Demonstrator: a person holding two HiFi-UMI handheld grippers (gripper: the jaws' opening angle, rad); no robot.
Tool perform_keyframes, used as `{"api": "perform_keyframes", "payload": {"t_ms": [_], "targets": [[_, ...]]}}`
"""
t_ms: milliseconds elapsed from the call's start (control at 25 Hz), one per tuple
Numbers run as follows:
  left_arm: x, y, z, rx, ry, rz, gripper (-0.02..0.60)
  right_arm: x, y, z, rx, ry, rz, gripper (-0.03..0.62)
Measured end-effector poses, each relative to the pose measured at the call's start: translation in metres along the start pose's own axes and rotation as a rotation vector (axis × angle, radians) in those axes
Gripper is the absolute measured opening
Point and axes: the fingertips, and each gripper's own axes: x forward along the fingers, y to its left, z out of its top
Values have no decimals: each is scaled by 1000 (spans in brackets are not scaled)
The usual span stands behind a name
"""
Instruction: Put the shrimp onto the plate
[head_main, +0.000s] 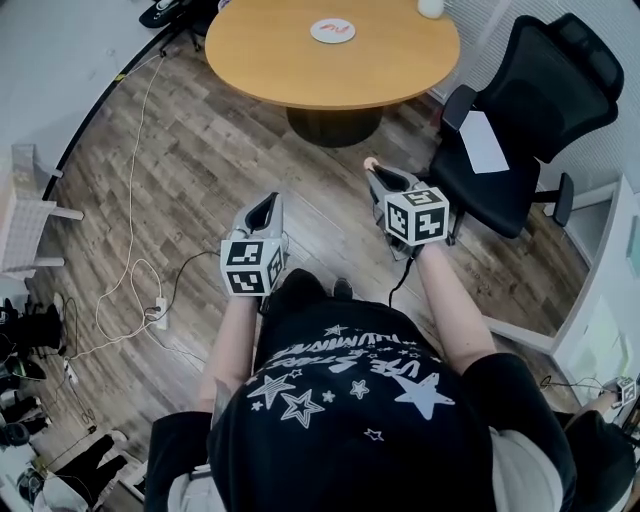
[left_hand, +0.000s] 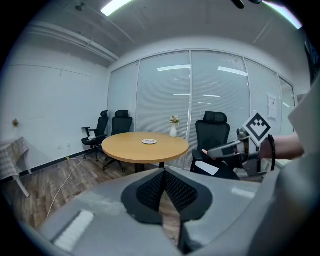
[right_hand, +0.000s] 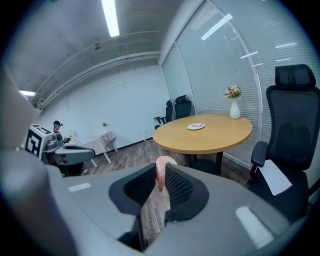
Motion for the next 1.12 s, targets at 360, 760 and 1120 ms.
{"api": "perform_keyframes", "payload": {"t_ms": [360, 760, 1120], "targets": [[14, 16, 10, -5, -18, 27, 2, 11, -9, 11, 1, -7, 5, 61], [57, 39, 22, -7, -10, -3, 2, 37, -39, 22, 39, -1, -48, 61], [108, 84, 53, -13, -28, -38, 2, 94, -53, 51, 46, 12, -79, 61]]}}
